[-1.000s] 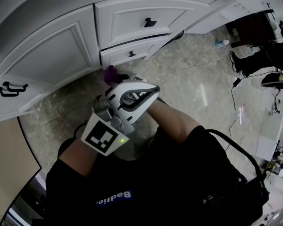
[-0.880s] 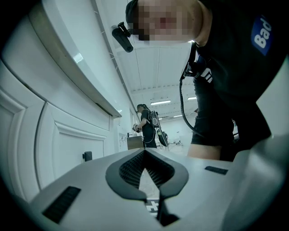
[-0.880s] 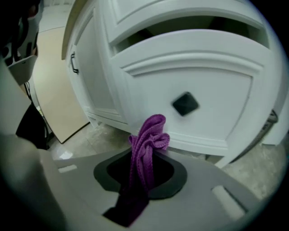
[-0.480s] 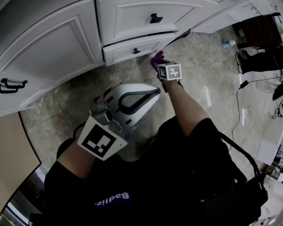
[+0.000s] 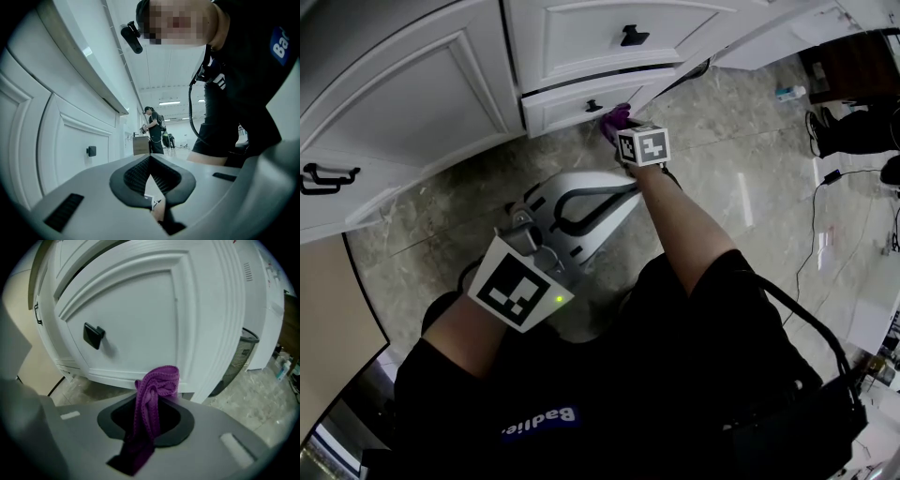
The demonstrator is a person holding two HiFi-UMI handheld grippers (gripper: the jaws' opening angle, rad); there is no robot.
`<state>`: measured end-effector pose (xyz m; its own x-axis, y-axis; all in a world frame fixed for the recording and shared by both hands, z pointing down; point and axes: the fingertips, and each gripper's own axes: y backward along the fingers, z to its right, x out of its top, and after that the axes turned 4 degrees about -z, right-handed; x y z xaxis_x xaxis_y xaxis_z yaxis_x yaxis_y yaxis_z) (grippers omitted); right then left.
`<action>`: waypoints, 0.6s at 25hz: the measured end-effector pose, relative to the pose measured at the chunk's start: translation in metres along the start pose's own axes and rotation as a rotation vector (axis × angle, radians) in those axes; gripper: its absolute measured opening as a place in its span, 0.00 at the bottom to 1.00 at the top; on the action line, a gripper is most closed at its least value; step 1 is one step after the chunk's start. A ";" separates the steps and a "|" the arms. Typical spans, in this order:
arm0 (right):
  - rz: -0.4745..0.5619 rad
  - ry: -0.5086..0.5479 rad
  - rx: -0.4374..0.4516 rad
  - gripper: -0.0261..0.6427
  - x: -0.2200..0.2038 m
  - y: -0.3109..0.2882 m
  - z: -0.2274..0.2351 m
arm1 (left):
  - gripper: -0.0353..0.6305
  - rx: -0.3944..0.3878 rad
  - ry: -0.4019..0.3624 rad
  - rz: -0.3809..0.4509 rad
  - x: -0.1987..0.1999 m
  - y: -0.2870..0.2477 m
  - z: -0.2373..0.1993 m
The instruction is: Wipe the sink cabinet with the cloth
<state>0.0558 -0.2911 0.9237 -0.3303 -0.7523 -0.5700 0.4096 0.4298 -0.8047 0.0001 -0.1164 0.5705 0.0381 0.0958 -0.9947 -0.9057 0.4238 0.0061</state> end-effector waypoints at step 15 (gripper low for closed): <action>0.091 0.083 0.395 0.16 0.037 0.002 -0.199 | 0.04 -0.022 0.010 0.026 0.010 -0.002 0.006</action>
<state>-0.1243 -0.2187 0.8681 -0.3386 -0.6699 -0.6607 0.7302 0.2557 -0.6336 0.0044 -0.1112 0.5613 0.0104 0.0979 -0.9951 -0.9154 0.4013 0.0299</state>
